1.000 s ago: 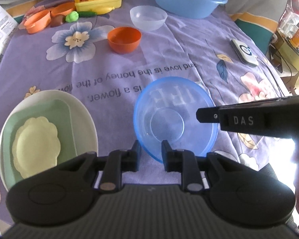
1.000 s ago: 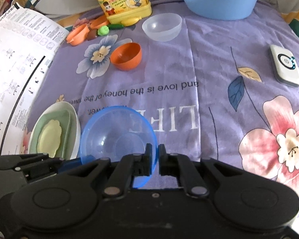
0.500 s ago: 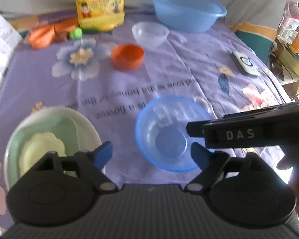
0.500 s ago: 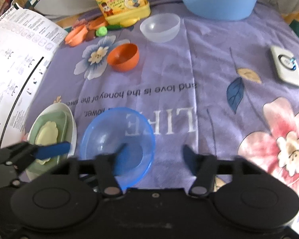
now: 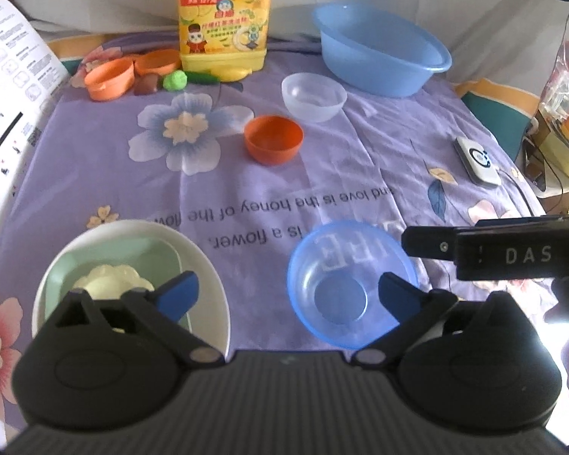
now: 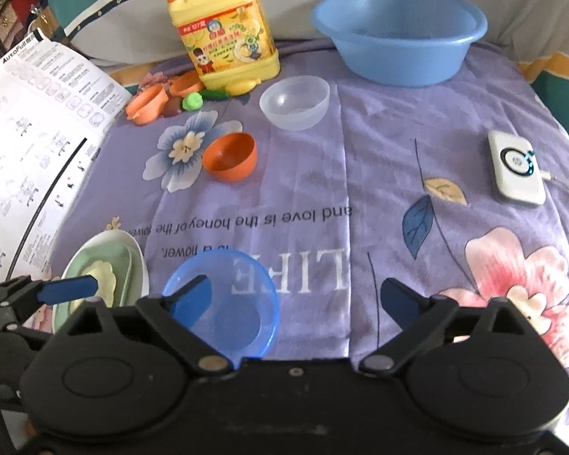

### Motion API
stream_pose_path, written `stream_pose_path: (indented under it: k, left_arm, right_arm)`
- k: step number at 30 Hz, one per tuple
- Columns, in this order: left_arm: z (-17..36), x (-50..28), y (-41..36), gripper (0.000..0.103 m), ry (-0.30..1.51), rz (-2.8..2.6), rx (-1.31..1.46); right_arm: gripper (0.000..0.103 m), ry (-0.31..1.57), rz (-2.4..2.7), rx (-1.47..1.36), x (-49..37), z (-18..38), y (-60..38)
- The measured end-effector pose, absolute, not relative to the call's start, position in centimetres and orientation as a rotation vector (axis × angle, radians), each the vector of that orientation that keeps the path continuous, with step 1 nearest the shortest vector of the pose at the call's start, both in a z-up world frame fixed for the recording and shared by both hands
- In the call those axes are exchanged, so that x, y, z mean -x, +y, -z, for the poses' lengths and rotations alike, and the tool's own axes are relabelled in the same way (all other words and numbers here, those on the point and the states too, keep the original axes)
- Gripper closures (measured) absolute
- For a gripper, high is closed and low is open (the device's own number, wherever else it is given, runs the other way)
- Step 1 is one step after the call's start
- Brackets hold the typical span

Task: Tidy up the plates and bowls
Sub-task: 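Move both grippers to the clear plastic bowl and grip its rim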

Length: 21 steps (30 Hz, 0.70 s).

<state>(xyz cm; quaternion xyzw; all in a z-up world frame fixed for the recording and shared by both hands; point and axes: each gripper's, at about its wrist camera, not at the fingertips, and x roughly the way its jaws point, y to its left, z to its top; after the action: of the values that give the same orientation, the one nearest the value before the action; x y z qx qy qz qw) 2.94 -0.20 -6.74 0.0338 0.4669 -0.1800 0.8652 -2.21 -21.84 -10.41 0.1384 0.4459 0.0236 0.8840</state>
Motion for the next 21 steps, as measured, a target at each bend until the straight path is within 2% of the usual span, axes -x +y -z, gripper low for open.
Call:
stream_pose_path:
  k: [10,21]
  left_arm:
    - [5.6,-6.1,-0.7,0.000,0.932,0.365,-0.103]
    - [4.7,-14.5,-3.1,0.000,0.871,0.340,-0.129]
  right_arm:
    - [0.001,0.880,-0.016,-0.296,0.4,8.7,-23.9]
    - [0.000,0.871,0.026,-0.416,-6.9,8.0,-28.8]
